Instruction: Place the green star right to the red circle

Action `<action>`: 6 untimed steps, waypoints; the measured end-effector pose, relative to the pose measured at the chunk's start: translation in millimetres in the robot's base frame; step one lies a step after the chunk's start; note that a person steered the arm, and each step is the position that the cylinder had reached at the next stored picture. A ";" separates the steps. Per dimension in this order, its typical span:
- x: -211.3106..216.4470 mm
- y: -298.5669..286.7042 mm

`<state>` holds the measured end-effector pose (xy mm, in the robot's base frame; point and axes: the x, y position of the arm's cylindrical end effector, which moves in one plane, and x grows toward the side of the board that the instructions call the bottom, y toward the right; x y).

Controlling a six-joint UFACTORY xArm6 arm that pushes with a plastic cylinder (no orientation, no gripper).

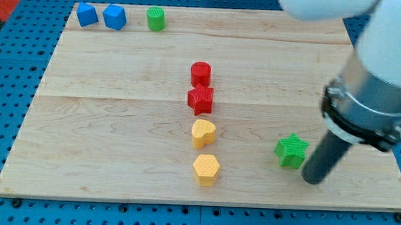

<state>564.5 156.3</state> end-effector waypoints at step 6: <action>-136.6 -111.1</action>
